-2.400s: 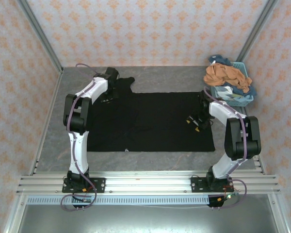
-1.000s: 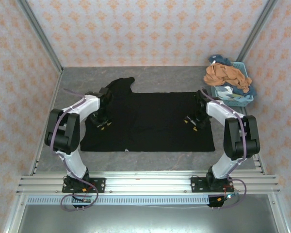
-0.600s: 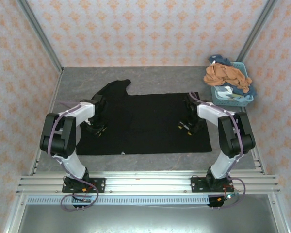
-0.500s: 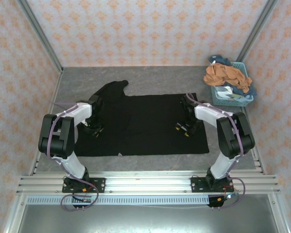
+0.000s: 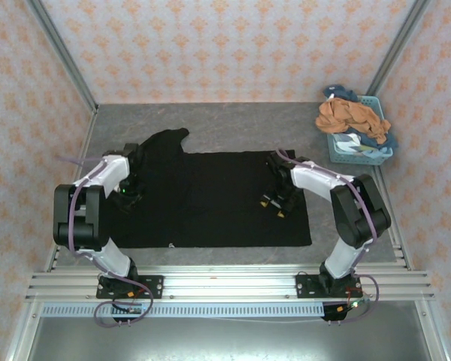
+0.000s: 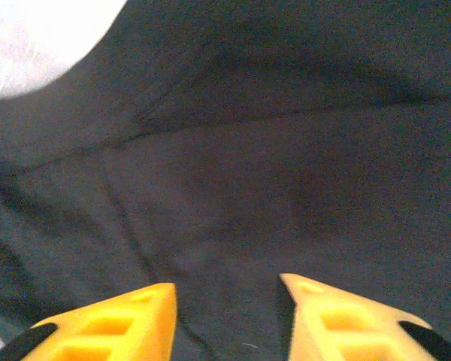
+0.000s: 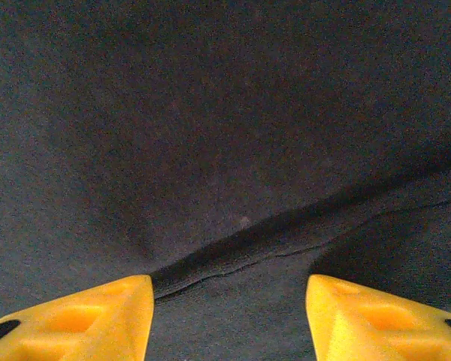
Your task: Fold and stack the t-shirts
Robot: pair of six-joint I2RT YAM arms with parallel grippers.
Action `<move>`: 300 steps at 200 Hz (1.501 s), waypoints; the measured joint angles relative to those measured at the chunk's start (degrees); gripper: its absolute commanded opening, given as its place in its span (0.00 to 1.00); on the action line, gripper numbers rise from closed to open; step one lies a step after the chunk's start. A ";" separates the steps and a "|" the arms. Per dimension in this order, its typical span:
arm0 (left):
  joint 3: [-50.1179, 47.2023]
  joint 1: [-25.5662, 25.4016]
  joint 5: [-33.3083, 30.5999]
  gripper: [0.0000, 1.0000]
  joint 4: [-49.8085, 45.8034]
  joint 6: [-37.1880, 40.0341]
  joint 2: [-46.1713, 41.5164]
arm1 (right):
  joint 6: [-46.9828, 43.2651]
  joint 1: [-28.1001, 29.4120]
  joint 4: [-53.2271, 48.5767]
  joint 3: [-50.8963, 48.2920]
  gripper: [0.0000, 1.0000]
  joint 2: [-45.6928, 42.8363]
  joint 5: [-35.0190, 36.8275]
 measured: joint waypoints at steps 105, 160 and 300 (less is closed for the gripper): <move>60.33 -1.75 10.34 0.61 8.20 15.85 40.98 | -15.96 -14.08 1.66 27.71 0.60 11.76 3.65; 73.07 -5.46 2.25 0.62 2.45 30.40 50.58 | -18.08 -16.92 0.52 33.81 0.60 17.81 2.21; 81.07 -6.25 -5.44 0.60 -0.66 41.72 58.71 | -17.07 -16.90 0.00 34.60 0.60 18.03 -1.03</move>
